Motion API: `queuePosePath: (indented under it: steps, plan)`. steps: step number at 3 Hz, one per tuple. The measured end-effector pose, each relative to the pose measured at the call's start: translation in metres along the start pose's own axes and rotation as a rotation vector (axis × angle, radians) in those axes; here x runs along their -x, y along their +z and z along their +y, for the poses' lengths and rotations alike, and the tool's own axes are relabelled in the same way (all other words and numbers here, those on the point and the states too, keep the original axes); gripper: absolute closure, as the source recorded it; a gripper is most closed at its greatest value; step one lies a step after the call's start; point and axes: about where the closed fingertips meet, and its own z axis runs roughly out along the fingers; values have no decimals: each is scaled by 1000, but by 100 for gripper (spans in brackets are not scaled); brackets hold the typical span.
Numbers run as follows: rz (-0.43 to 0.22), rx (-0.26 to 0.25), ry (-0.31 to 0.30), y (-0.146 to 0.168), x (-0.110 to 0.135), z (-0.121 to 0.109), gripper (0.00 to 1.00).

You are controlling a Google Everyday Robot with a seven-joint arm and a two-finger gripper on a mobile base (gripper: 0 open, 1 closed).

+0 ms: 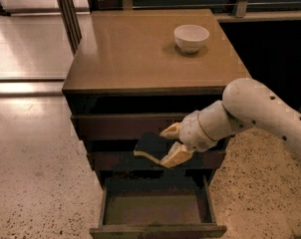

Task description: Pick sponge from bottom drawer and place on counter

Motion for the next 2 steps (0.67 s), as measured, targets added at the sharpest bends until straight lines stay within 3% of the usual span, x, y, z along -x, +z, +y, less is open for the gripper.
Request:
queuePosePath:
  steps: [1,2]
  plan:
    - [-32,-15,53,-38,29,-23,100]
    - [-35,-60,44,-92,67,-59,100]
